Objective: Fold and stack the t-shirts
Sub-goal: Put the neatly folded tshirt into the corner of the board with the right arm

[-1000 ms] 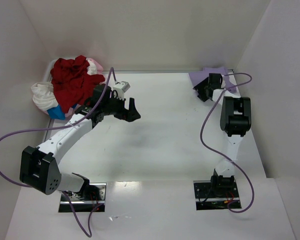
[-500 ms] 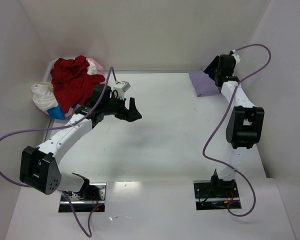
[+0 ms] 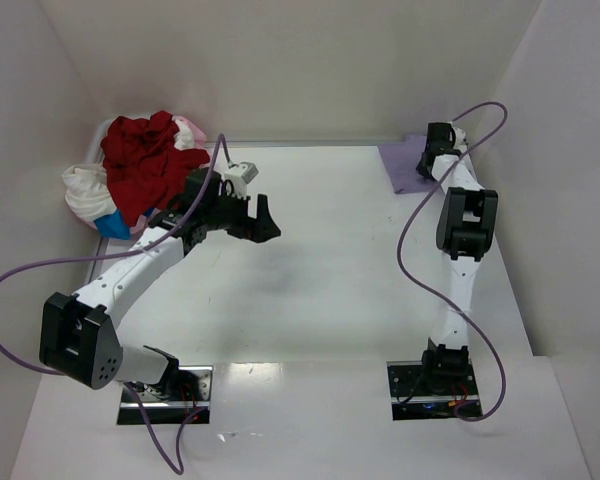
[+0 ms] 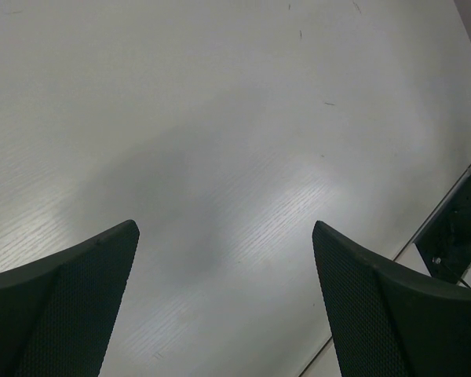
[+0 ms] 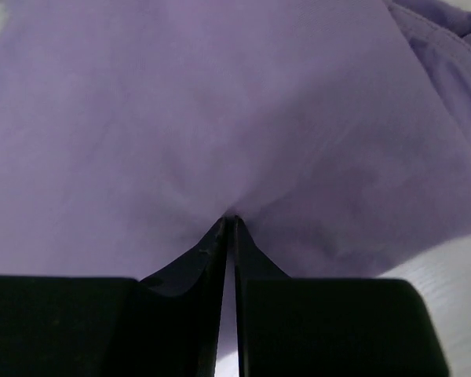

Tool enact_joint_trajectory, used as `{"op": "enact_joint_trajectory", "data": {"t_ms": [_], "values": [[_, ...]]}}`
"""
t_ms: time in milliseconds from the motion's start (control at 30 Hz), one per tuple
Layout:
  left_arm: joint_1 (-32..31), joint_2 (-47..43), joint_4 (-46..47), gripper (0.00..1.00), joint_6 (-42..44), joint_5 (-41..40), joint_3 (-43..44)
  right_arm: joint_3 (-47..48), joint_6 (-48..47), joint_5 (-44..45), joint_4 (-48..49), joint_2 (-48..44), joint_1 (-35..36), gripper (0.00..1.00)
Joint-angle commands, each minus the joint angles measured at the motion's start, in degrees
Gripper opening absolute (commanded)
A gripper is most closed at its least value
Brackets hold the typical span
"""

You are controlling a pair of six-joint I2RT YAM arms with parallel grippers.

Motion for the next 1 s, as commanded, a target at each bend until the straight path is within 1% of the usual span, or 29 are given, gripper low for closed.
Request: {"op": "enact_joint_trajectory", "data": {"t_ms": [0,133,233,267,400,533,633,800,967], "values": [[0.4,0.5,0.3,0.99,-0.3,-0.5,2.7,7.4,-1.6,2.2,-4.5,2.6,-2.2,0.12],[0.4,1.7,1.6,0.99,-2.2,-0.5,2.7,9.2,-1.6,1.6,-5.9,3.9,-3.8,0.13],[0.4,3.0,2.1,0.99,-2.8,0.1,2.7,9.2,-1.1,3.6,-7.1,4.4,-4.3,0.15],[0.4,3.6,2.1,0.99,-2.8,0.1,3.3,9.2,-0.6,5.5,-7.9,4.4,-4.3,0.15],[0.4,4.7,2.1,0.99,-2.8,0.6,3.9,7.1,0.8,6.9,-7.9,4.4,-4.3,0.15],[0.4,4.2,2.1,0.99,-2.8,1.1,3.9,2.6,0.8,7.0,-6.3,0.8,-4.3,0.15],[0.4,3.5,2.1,0.99,-2.8,1.1,3.3,0.4,0.8,8.4,-5.0,0.3,-4.3,0.15],[0.4,1.9,2.1,0.99,-2.8,1.1,2.2,0.4,0.2,9.1,-5.0,0.3,-4.9,0.15],[0.4,0.6,2.1,0.99,-2.8,0.6,1.7,1.0,0.8,9.1,-8.0,-0.2,-4.9,0.15]]}}
